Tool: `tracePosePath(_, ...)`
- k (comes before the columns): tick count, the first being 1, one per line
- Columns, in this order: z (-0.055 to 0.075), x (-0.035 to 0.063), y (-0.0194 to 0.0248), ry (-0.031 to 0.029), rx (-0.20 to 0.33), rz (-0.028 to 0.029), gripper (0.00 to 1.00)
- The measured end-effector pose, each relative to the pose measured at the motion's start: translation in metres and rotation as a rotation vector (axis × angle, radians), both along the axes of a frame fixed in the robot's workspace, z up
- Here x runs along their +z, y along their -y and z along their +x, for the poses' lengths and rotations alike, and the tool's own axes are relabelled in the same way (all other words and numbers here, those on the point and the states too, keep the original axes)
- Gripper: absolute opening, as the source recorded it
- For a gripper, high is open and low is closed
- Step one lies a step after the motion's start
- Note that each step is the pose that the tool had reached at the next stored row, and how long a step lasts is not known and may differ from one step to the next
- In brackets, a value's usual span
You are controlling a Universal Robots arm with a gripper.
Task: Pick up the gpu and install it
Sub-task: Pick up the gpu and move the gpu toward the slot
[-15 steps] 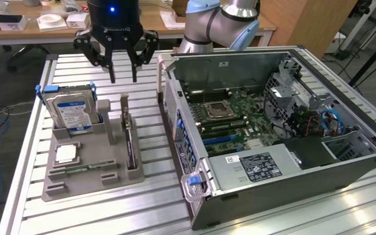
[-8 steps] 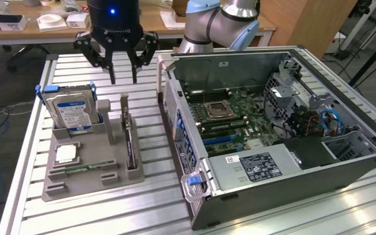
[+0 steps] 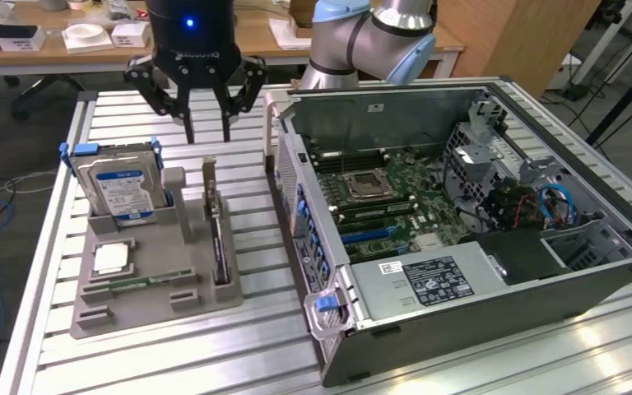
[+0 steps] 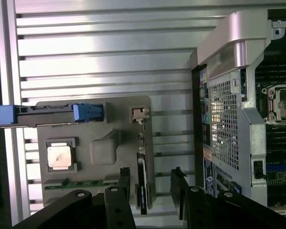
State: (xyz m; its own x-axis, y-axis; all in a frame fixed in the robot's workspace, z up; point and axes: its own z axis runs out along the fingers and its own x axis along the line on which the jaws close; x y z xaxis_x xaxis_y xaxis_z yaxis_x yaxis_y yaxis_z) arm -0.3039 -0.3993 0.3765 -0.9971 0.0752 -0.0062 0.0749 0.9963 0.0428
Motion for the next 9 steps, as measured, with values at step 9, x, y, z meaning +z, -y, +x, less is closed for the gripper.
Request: tracePosePath(9, 0.0, -0.0036, 0.0, 0.0, 0.0, 0.0, 0.47)
